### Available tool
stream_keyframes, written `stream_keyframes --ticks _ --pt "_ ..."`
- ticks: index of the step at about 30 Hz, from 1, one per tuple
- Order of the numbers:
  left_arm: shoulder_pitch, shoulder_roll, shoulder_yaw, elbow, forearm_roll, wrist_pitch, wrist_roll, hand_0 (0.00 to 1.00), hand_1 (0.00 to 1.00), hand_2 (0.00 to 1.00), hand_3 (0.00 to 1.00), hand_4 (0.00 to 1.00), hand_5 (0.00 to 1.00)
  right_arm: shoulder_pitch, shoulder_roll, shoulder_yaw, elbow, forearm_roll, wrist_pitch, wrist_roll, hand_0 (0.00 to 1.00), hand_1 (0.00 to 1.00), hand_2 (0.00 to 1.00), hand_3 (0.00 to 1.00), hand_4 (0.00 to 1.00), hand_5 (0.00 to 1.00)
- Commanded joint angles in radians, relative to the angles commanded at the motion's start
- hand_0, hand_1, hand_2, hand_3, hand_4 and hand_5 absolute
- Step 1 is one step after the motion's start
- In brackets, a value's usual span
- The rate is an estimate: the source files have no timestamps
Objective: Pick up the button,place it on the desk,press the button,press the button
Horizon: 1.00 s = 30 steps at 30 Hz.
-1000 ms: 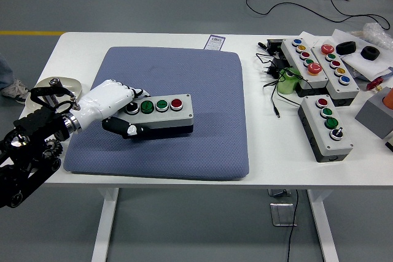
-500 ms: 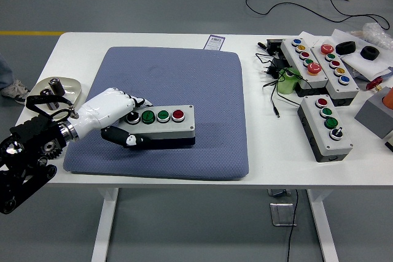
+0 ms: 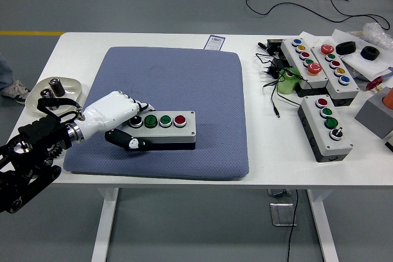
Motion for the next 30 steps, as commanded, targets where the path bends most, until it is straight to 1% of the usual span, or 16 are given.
stream_keyframes --ticks 2,3,5,6,10,11,12,14,17,18,22,23,24,26,29,30 --pt "0.0 0.001 -0.005 -0.001 -0.001 -0.027 0.005 0.368 0.376 0.466 0.676 0.485 0.002 0.001 0.0 0.001 0.0 0.0 -0.001 0.0 0.673 0.658 0.674 0.624 0.31 0.173" --pt "0.0 0.002 -0.008 -0.001 -0.016 -0.057 0.006 0.368 0.376 0.466 0.676 0.485 0.002 0.001 0.0 0.004 0.0 -0.001 0.0 0.0 0.673 0.658 0.674 0.624 0.31 0.173" --pt "0.0 0.004 -0.008 -0.001 -0.028 -0.1 0.008 0.368 0.376 0.466 0.676 0.485 0.002 0.002 -0.001 0.006 0.0 -0.005 0.0 0.0 0.673 0.658 0.674 0.624 0.31 0.173" --pt "0.0 0.005 -0.008 -0.001 -0.028 -0.116 0.008 0.432 0.65 0.908 0.924 0.904 0.208 0.002 -0.001 0.007 0.0 -0.007 0.001 0.0 0.673 0.658 0.674 0.624 0.31 0.173" --pt "0.008 0.01 -0.015 -0.014 -0.036 -0.145 0.021 0.432 0.65 0.908 0.924 0.904 0.208 0.001 -0.001 0.006 0.0 -0.005 0.001 0.0 0.673 0.658 0.674 0.624 0.31 0.173" --pt "0.014 0.013 -0.024 -0.024 -0.048 -0.159 0.025 0.432 0.65 0.908 0.924 0.904 0.208 0.001 -0.001 0.005 0.0 -0.004 0.001 0.001 0.673 0.658 0.674 0.624 0.31 0.173" --pt "0.022 0.015 -0.037 -0.038 -0.064 -0.177 0.028 0.696 0.839 0.991 0.978 0.963 0.349 0.001 -0.001 0.005 0.0 -0.004 0.001 0.0 0.673 0.658 0.674 0.624 0.31 0.173" --pt "0.037 0.023 -0.061 -0.068 -0.099 -0.207 0.032 0.696 0.839 0.991 0.978 0.963 0.349 0.002 -0.002 0.002 0.0 -0.001 0.001 0.001 0.673 0.658 0.674 0.624 0.31 0.173" --pt "0.045 0.032 -0.082 -0.103 -0.12 -0.229 0.038 0.696 0.839 0.991 0.978 0.963 0.349 0.001 -0.003 0.004 0.0 -0.002 0.002 0.002 0.673 0.658 0.674 0.624 0.31 0.173" --pt "0.047 0.038 -0.087 -0.12 -0.132 -0.237 0.041 0.873 0.935 0.998 0.998 0.983 0.403 0.001 -0.004 0.005 0.0 -0.005 0.002 0.002 0.673 0.658 0.674 0.624 0.31 0.173" --pt "0.062 0.057 -0.112 -0.19 -0.166 -0.264 0.05 0.873 0.935 0.998 0.998 0.983 0.403 0.002 -0.003 0.01 0.0 -0.01 0.003 0.002 0.673 0.658 0.674 0.624 0.31 0.173" --pt "0.071 0.061 -0.128 -0.216 -0.177 -0.267 0.053 0.873 0.935 0.998 0.998 0.983 0.403 0.001 -0.003 0.01 0.0 -0.009 0.003 0.003 0.673 0.658 0.674 0.624 0.31 0.173" --pt "0.077 0.063 -0.139 -0.231 -0.181 -0.266 0.055 0.916 0.959 0.998 0.998 0.986 0.414 0.001 -0.003 0.01 0.0 -0.009 0.003 0.003 0.673 0.658 0.674 0.624 0.31 0.173" --pt "0.093 0.064 -0.174 -0.269 -0.184 -0.256 0.064 0.916 0.959 0.998 0.998 0.986 0.414 0.002 -0.002 0.01 0.0 -0.008 0.002 0.002 0.673 0.658 0.674 0.624 0.31 0.173" --pt "0.121 0.063 -0.233 -0.331 -0.195 -0.247 0.111 0.916 0.959 0.998 0.998 0.986 0.414 0.001 -0.002 0.012 0.0 -0.011 0.003 0.001 0.673 0.658 0.674 0.624 0.31 0.173" --pt "0.132 0.063 -0.255 -0.36 -0.193 -0.242 0.144 0.744 0.836 0.912 0.92 0.77 0.633 0.001 -0.002 0.012 0.0 -0.011 0.003 0.001 0.673 0.658 0.674 0.624 0.31 0.173"
